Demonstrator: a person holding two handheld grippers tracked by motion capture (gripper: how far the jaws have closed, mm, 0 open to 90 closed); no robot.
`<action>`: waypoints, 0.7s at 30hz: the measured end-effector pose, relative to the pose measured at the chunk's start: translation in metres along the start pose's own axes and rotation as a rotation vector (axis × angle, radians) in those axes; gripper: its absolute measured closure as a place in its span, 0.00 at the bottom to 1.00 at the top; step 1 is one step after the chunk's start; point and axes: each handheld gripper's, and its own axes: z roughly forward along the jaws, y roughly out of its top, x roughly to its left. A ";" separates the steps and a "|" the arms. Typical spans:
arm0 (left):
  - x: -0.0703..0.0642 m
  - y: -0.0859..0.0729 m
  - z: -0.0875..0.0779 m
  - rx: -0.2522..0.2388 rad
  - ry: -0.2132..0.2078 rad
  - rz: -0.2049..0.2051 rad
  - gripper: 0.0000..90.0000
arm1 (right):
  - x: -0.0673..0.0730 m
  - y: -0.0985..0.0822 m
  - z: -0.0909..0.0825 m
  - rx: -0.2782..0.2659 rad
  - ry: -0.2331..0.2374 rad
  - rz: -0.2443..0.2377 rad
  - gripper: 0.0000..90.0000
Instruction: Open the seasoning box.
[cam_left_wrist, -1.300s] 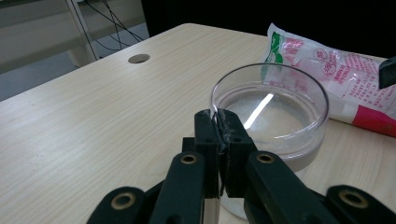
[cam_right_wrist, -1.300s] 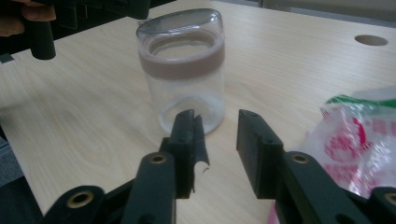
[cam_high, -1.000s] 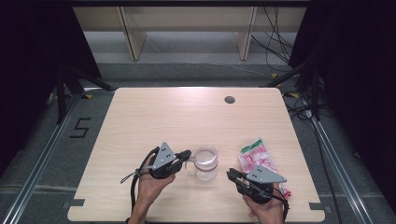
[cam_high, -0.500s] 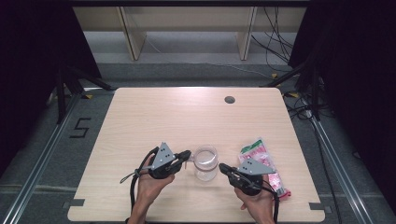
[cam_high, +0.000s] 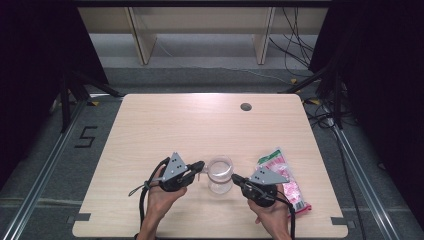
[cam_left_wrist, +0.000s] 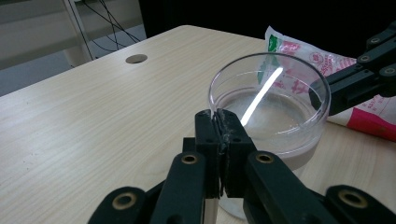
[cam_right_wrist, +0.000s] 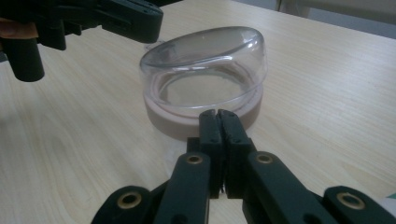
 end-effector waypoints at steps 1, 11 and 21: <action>0.000 0.000 0.000 0.000 0.000 0.000 0.97 | -0.001 0.000 0.000 -0.005 -0.001 0.001 1.00; 0.001 -0.002 -0.011 -0.032 0.009 -0.018 0.90 | 0.002 0.008 -0.003 -0.057 -0.016 -0.032 1.00; -0.002 -0.024 -0.028 -0.016 0.017 -0.051 0.56 | 0.010 0.018 0.002 -0.055 0.007 -0.009 0.98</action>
